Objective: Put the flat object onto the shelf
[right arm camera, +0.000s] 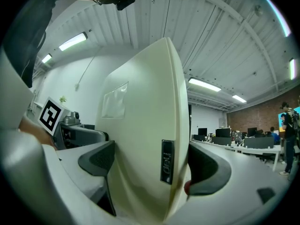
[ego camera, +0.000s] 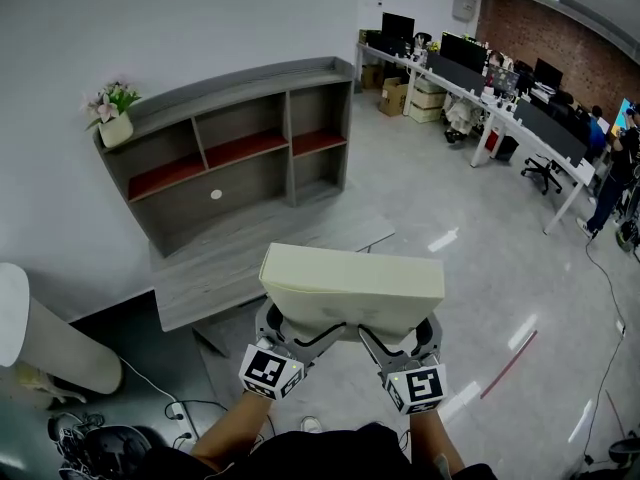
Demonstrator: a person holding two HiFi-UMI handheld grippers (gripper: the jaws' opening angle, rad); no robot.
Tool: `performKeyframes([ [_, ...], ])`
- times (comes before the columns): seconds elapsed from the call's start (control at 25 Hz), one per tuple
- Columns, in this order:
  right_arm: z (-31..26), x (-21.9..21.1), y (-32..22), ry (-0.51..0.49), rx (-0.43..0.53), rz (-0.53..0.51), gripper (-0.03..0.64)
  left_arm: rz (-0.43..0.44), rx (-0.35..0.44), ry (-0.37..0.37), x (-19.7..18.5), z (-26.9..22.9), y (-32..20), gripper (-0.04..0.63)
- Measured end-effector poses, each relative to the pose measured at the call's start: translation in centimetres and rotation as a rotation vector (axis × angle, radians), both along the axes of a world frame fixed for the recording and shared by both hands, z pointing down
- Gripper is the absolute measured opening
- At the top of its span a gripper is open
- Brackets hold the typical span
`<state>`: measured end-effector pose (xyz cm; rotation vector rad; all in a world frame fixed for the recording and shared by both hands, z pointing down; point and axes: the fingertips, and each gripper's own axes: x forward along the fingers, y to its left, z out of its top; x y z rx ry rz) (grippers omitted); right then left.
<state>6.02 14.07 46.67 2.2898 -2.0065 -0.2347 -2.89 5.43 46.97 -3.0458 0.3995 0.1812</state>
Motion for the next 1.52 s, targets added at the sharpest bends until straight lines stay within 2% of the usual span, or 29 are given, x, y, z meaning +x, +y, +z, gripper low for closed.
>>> performKeyframes([
  [0.4, -0.6, -0.5, -1.4, -0.008, 0.007, -0.019, 0.480, -0.012, -0.011, 0.006, -0.6, -0.5, -1.3, 0.545],
  [0.76, -1.3, 1.0, -4.5, 0.017, 0.017, -0.043, 0.480, -0.036, -0.015, 0.025, 0.7, -0.9, -4.3, 0.545],
  [1.0, -1.7, 3.3, -7.0, 0.017, 0.028, -0.064, 0.480, -0.065, -0.028, 0.033, 2.7, -0.9, -6.6, 0.545],
  [1.52, -1.7, 9.8, -12.8, -0.014, 0.049, -0.103, 0.480, -0.109, -0.003, 0.023, 8.9, -1.6, -12.0, 0.545],
])
